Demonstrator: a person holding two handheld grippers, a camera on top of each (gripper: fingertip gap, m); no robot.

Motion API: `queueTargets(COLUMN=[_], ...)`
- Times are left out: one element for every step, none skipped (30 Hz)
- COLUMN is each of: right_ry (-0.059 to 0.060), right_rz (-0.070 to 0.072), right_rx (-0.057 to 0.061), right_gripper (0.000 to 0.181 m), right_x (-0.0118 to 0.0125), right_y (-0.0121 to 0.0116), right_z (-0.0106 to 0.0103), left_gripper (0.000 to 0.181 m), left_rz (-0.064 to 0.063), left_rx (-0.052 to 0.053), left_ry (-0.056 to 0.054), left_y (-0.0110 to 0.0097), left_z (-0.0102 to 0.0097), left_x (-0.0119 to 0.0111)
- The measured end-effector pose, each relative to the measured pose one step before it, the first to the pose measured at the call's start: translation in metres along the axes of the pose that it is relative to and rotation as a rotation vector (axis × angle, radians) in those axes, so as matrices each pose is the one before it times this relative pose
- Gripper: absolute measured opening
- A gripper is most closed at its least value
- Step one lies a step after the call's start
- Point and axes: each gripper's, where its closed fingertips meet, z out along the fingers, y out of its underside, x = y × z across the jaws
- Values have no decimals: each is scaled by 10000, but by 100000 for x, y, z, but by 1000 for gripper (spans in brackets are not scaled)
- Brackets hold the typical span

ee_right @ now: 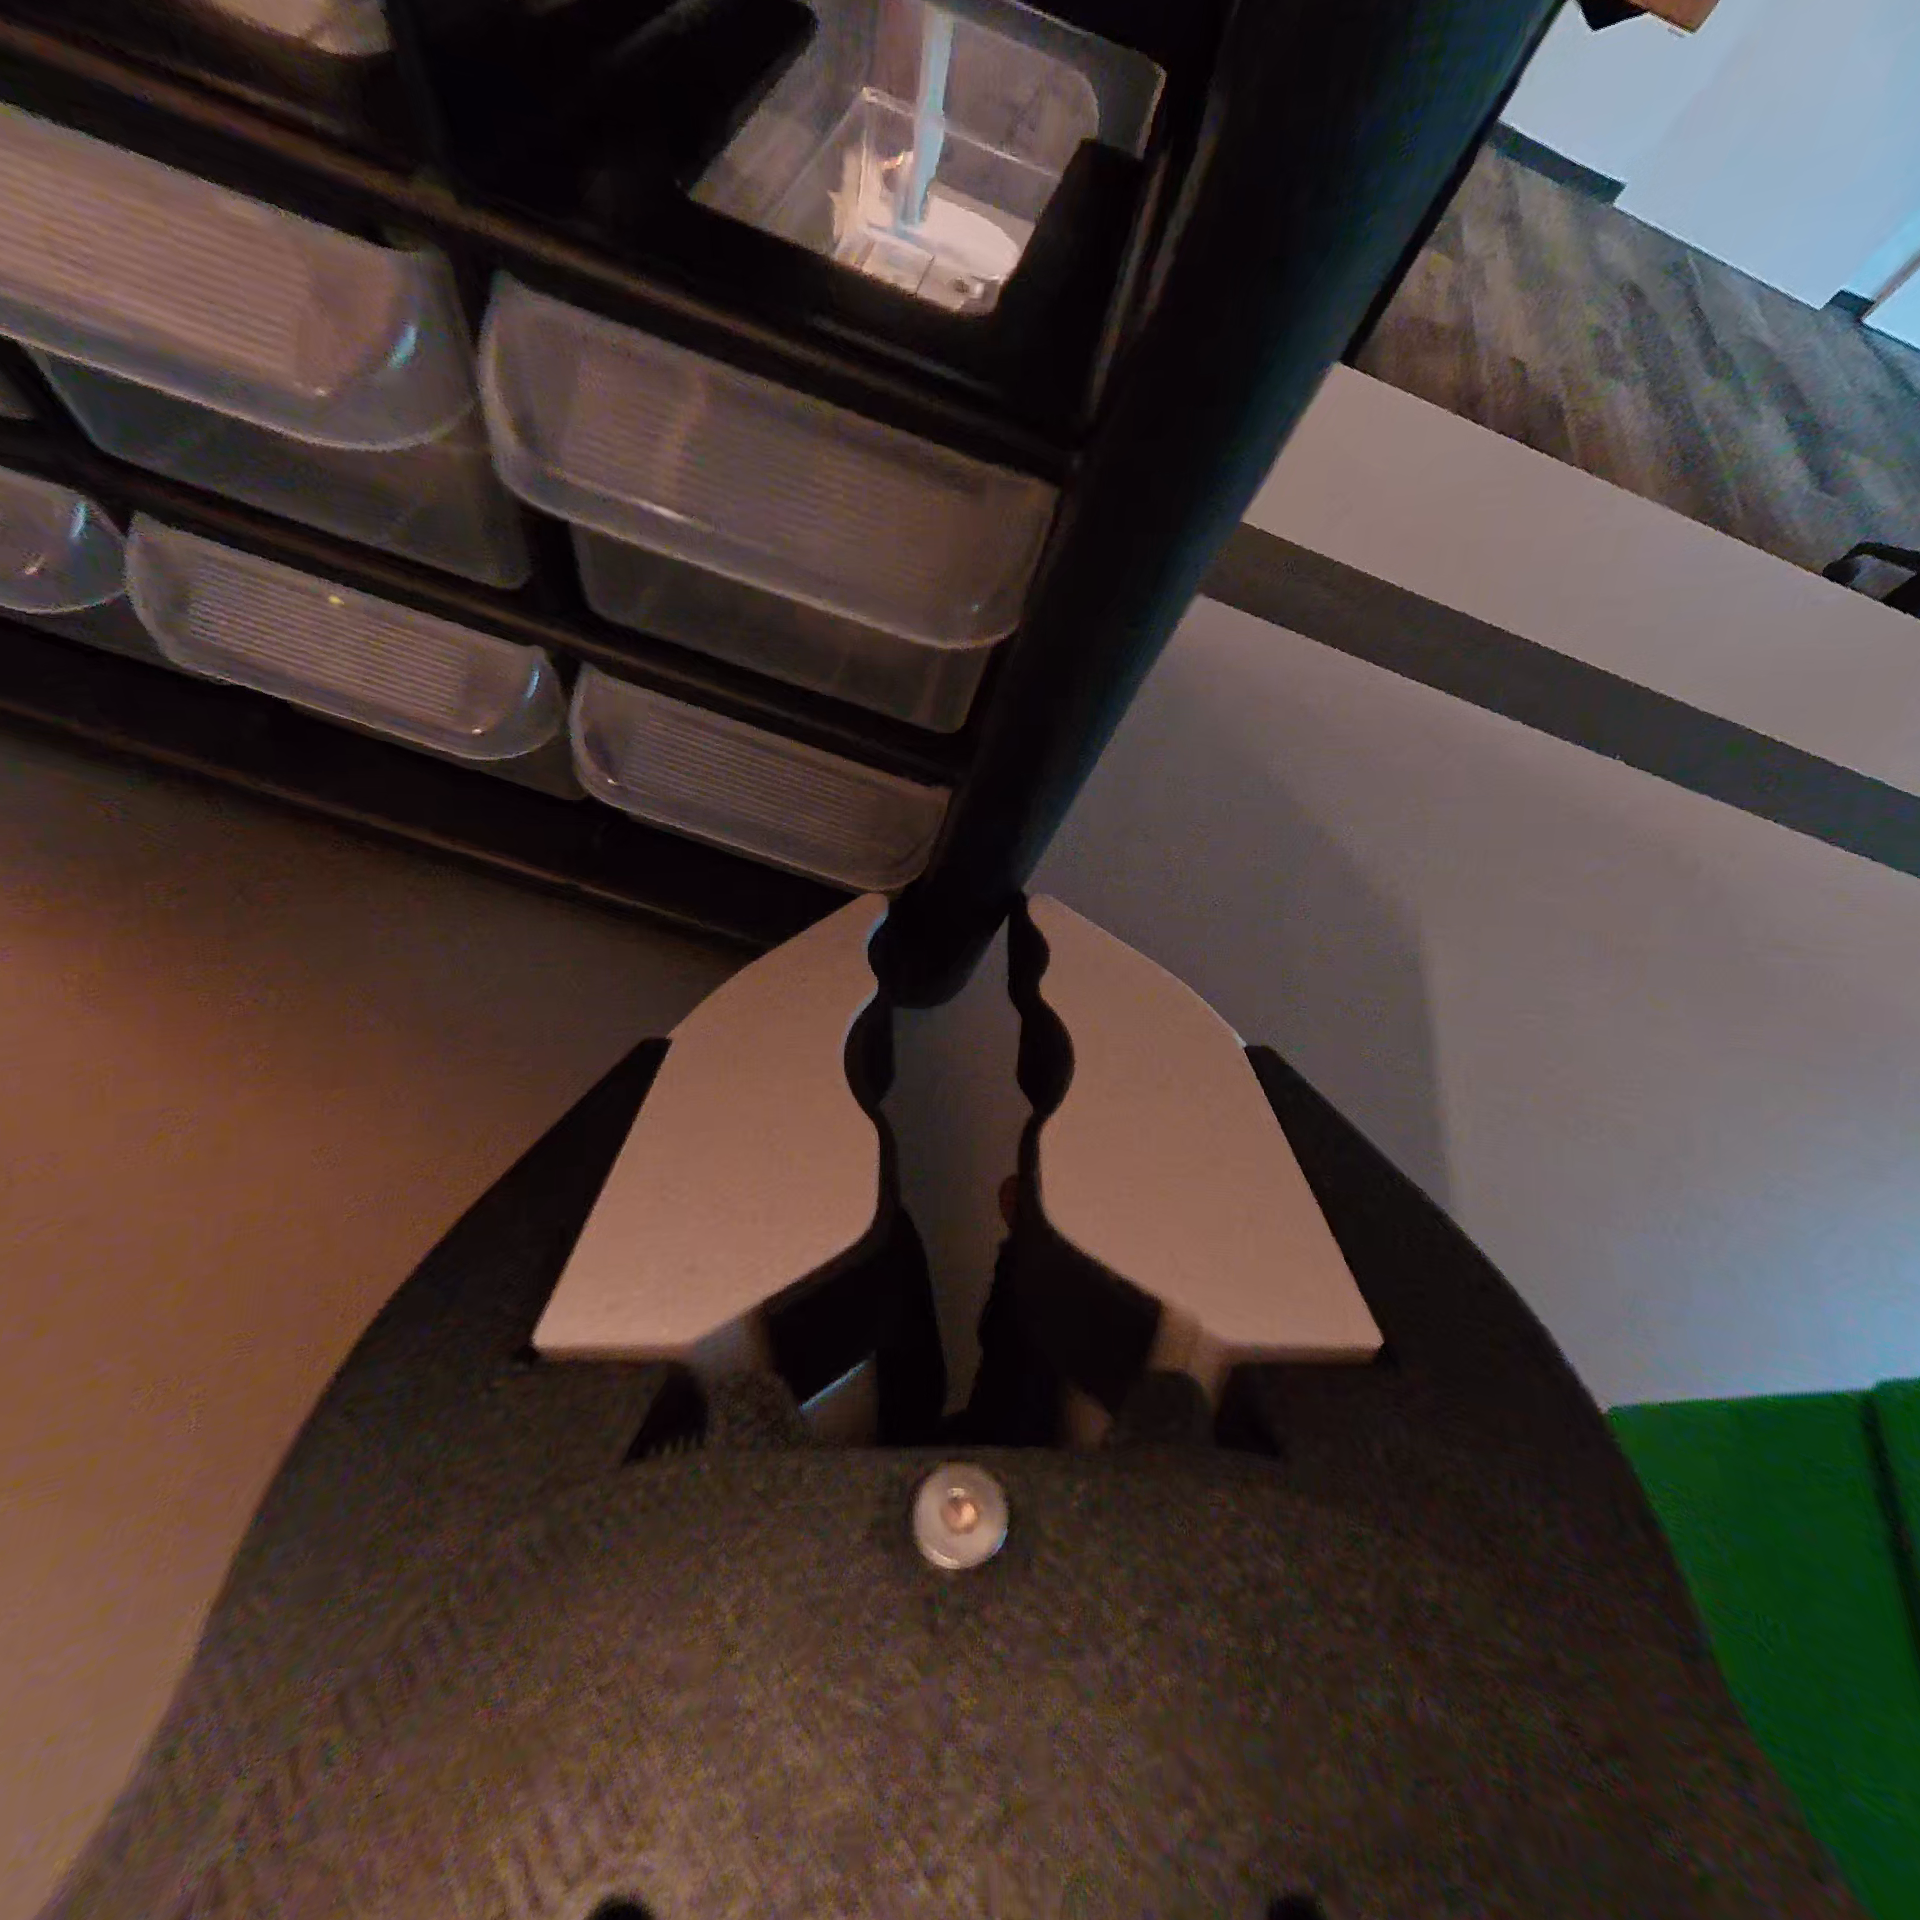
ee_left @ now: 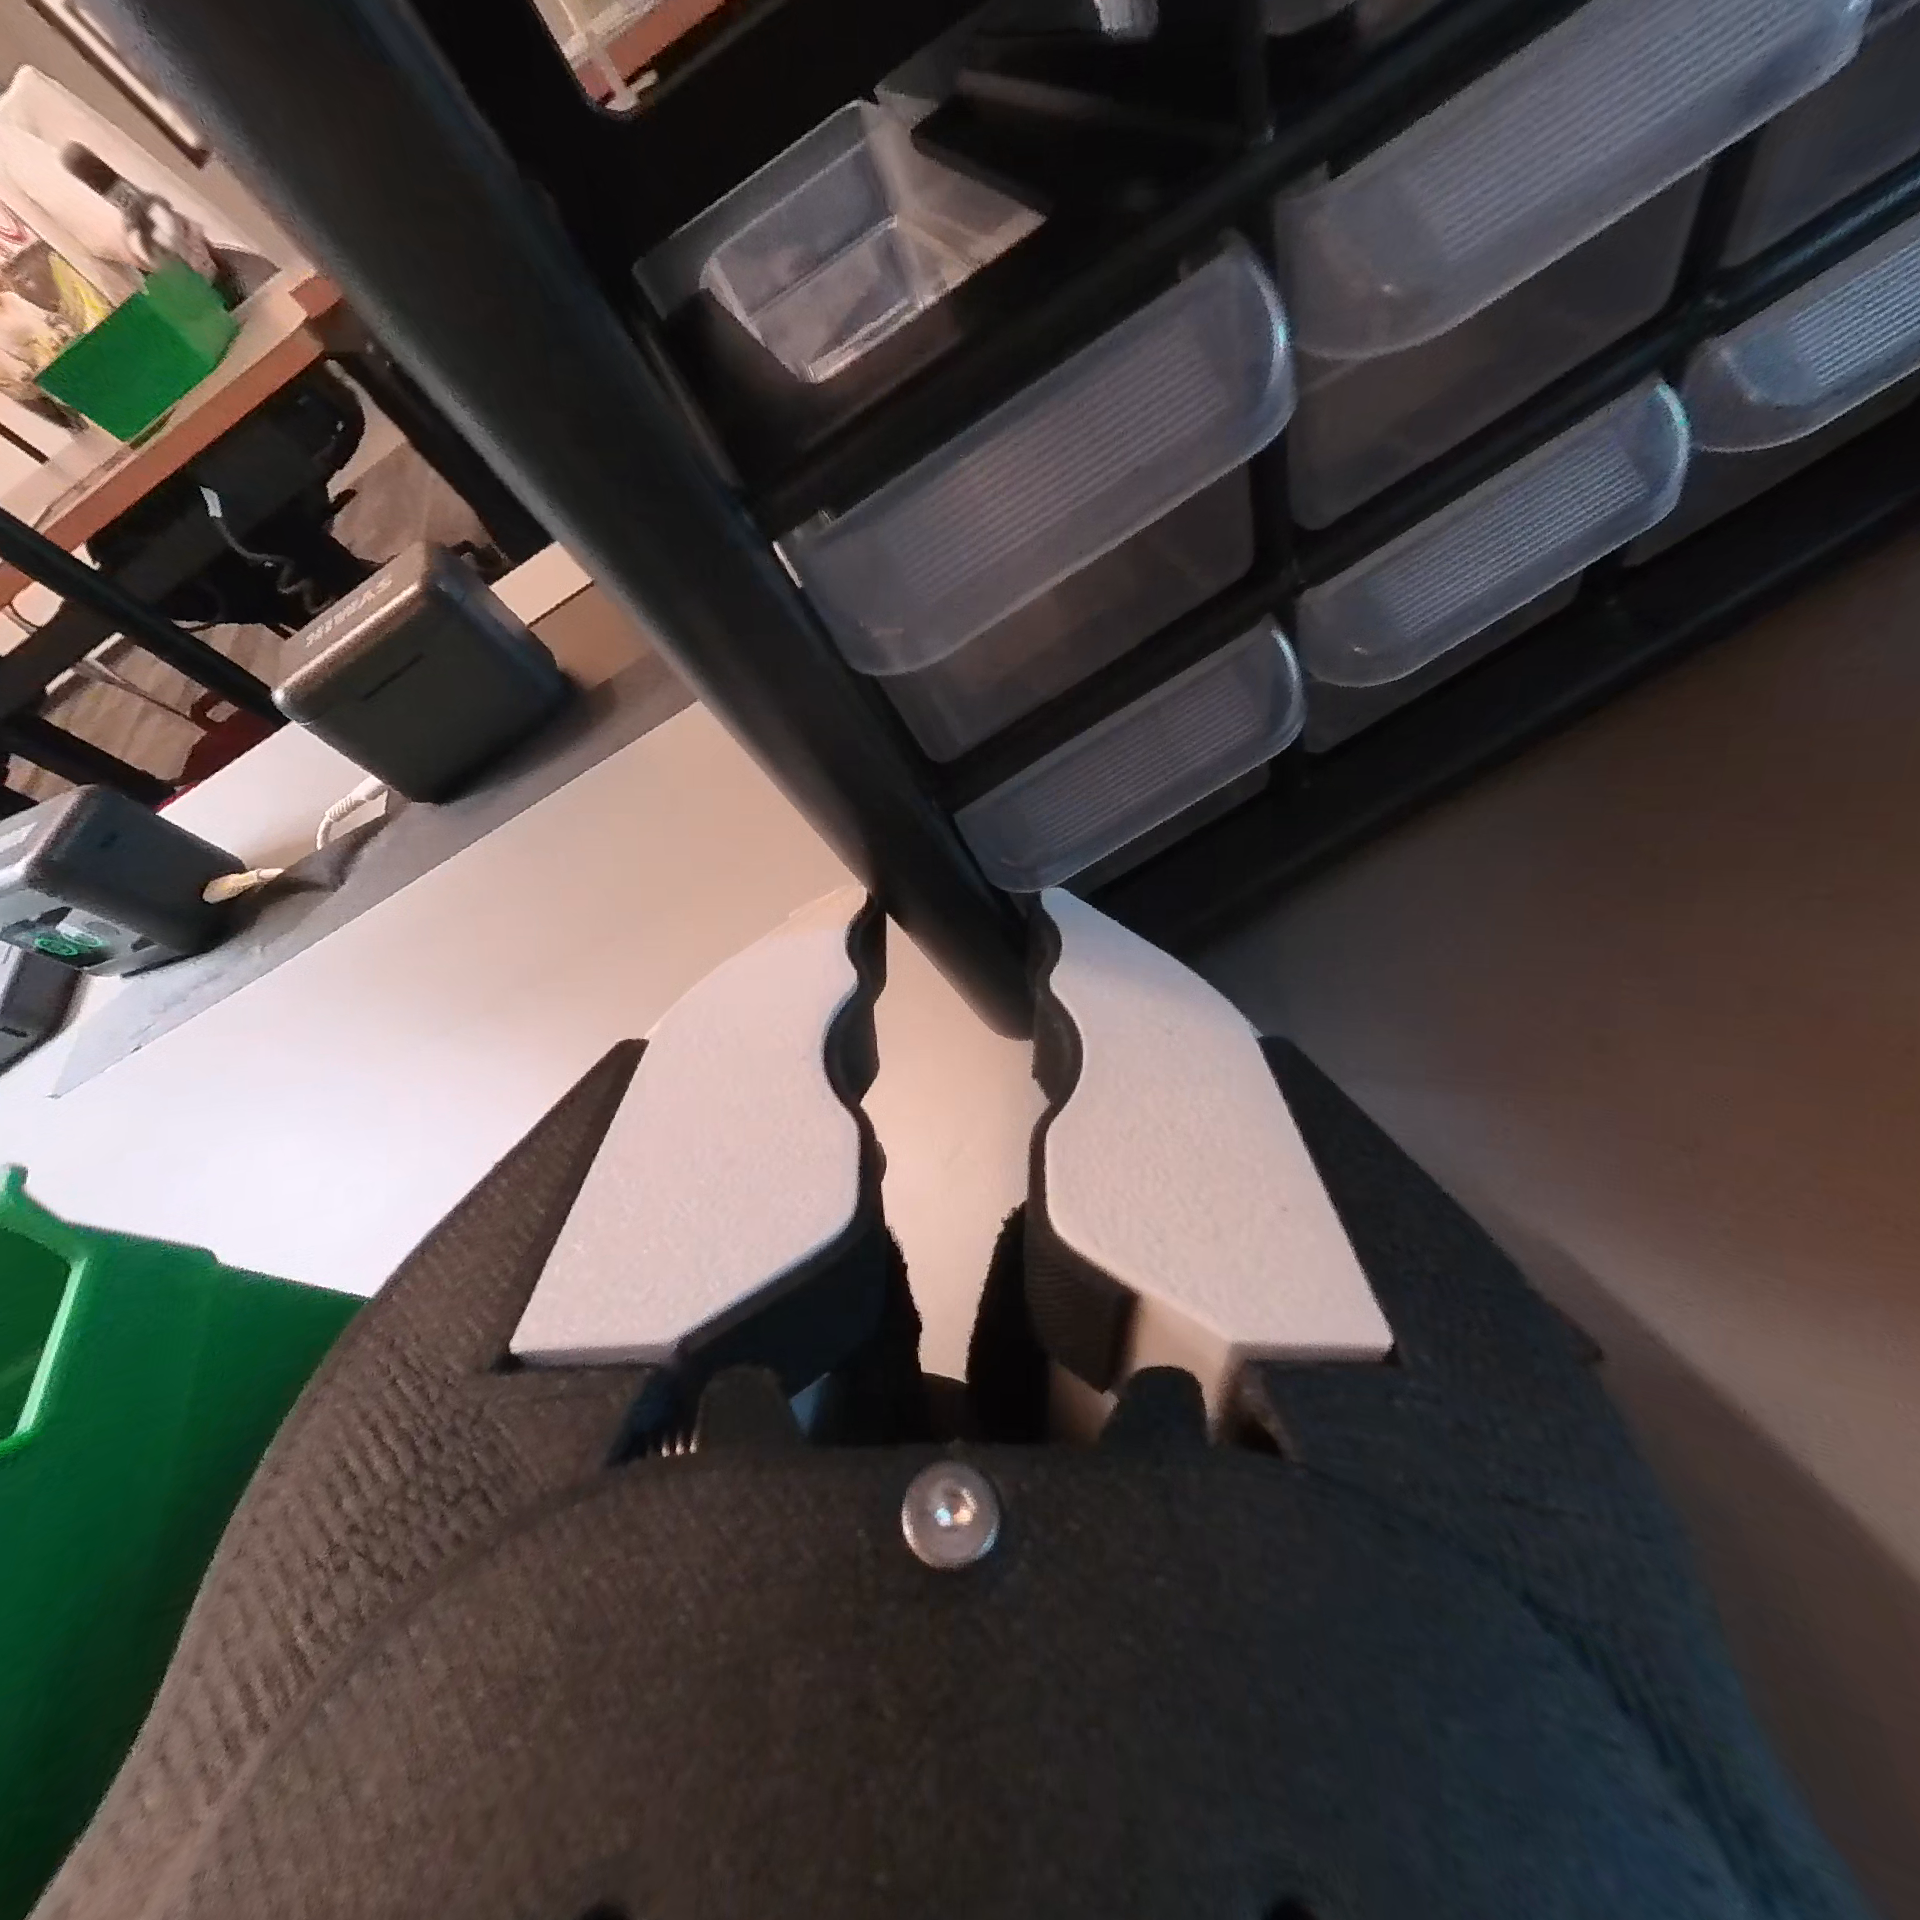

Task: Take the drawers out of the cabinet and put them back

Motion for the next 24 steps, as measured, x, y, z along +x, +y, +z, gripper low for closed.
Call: queueTargets(right_ry=[78, 27, -39, -61, -31, 3, 8, 4, 1, -34, -67, -118, -120, 30, 116, 94, 94, 60, -15, 0, 69, 114, 126, 144], right_rz=[-77, -48, -6, 16, 3, -20, -23, -16, -8, 45, 95, 84, 81, 115, 121, 131, 111, 63, -8, -79, -110, -134, -127, -103], right_rx=[-9, -1, 8, 8, 3, -1, -3, -7, -24, -105, -166, -136, -1, 188, 305, 307, 255, 175, 102, 53, -14, -75, -174, -282], right_gripper=[19, 20, 20, 20, 20, 20, 20, 20, 20, 19, 18, 18, 18, 18, 18, 17, 16, 16, 15, 15, 15, 15, 15, 15], right_x=[22, 11, -21, -41, -28, -17, -20, -26, -12, -89, -163, -254, -338, -200, -119, -157, -176, -233, -361, -350, -275, -199, -165, -117], right_y=[-45, -55, -93, -106, -110, -104, -70, -25, 44, 184, 349, 362, 243, 45, -51, -29, 21, 92, 150, 172, 214, 253, 344, 455], right_z=[88, 131, 162, 177, 194, 185, 145, 75, -8, -63, -149, -283, -470, -669, -841, -935, -942, -877, -782, -671, -552, -421, -288, -178], left_gripper=[26, 26, 25, 25, 25, 25, 25, 25, 25, 25, 23, 21, 19, 16, 16, 16, 16, 16, 16, 16, 16, 16, 17, 17], left_rz=[-6, -20, -46, -56, -43, -34, -34, -13, 26, 33, 29, 50, 45, -5, -122, -251, -353, -442, -457, -404, -295, -176, -105, -11], left_rx=[4, 1, -10, -25, -38, -47, -104, -189, -187, -132, -5, -5, 117, 274, 368, 384, 328, 247, 195, 151, 70, -16, -115, -121], left_ry=[12, 29, 29, 18, -14, -19, 12, 70, 45, -7, -23, 5, 25, 90, 33, 32, 95, 137, 181, 190, 214, 222, 174, 172], left_y=[-18, -17, -8, -13, -4, 11, 97, 229, 262, 251, 147, 194, 52, -150, -267, -286, -228, -143, -79, -33, 49, 132, 250, 240], left_z=[53, 124, 160, 195, 209, 184, 158, 123, 31, -109, -360, -479, -626, -791, -914, -983, -990, -945, -875, -770, -626, -467, -339, -242], left_x=[-31, -72, -116, -123, -134, -108, -36, 73, 117, 111, 165, 262, 341, 454, 347, 281, 271, 252, 283, 299, 364, 388, 360, 370])
